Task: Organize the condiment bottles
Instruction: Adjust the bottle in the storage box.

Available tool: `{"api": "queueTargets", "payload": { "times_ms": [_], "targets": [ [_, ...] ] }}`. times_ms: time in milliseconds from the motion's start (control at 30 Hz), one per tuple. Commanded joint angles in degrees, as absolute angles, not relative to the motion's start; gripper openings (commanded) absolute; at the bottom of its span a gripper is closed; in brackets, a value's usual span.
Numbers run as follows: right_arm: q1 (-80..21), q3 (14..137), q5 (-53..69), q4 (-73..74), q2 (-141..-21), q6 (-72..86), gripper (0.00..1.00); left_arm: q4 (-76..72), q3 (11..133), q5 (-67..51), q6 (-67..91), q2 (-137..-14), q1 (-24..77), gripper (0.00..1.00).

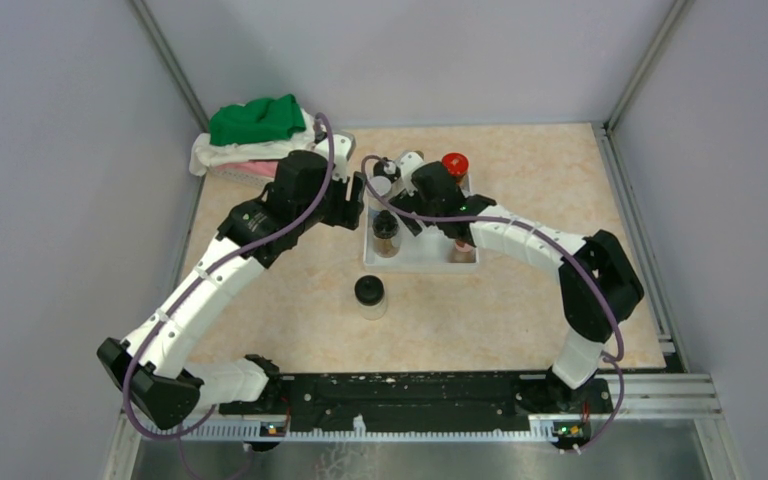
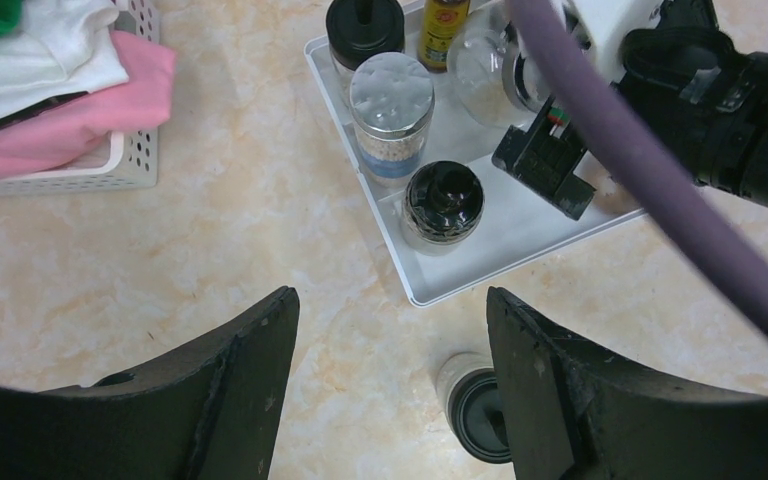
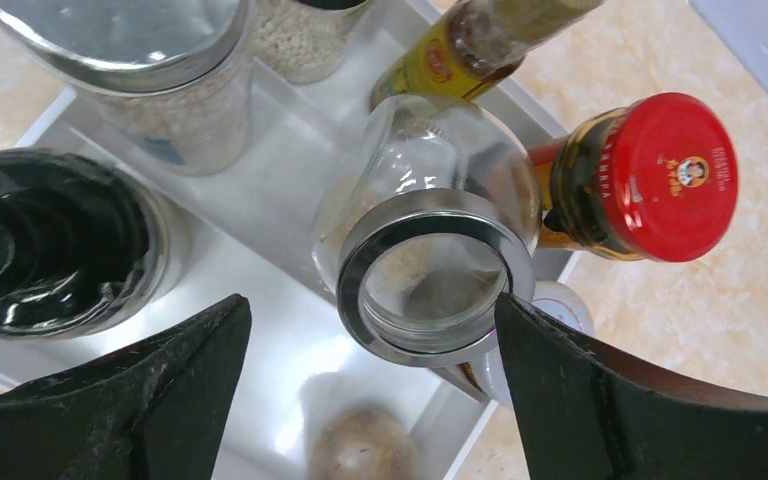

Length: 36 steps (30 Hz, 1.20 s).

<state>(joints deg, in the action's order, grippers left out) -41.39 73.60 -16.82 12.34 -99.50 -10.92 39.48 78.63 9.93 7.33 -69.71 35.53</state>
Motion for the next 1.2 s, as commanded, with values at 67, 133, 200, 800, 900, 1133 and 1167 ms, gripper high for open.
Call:
{"api": "queueTargets", "payload": {
  "times_ms": [67,133,200,800,900,1133,1167],
  "targets": [
    [-37.3,77.3,-17.9,9.7,-101.6,-11.2,0.91,37.6,79.7,9.6,6.6,-70.1,35.3,0.75],
    [-36.3,78.4,-17.2,9.8,-102.3,-11.0,0.91,37.8,79.7,9.7,6.6,-70.1,35.4,0.75],
    [-35.2,80.0,-16.4,9.9,-103.0,-10.8,0.91,37.9,79.8,9.7,6.5,-70.3,35.4,0.75],
    [-33.9,80.7,-9.8,10.5,-103.0,-9.2,0.8,37.6,79.2,9.3,6.4,-70.1,34.9,0.75],
    [-33.9,79.5,-8.7,10.0,-101.2,-8.5,0.75,37.4,78.9,9.1,6.4,-70.0,34.9,0.75],
    [-33.8,79.4,-5.6,11.8,-98.3,-8.8,0.69,37.2,78.4,8.7,6.6,-69.6,34.8,0.75],
    [-33.5,80.3,-4.2,13.1,-98.1,-9.0,0.69,37.1,78.3,8.7,6.6,-69.5,34.9,0.75]
  ]
}}
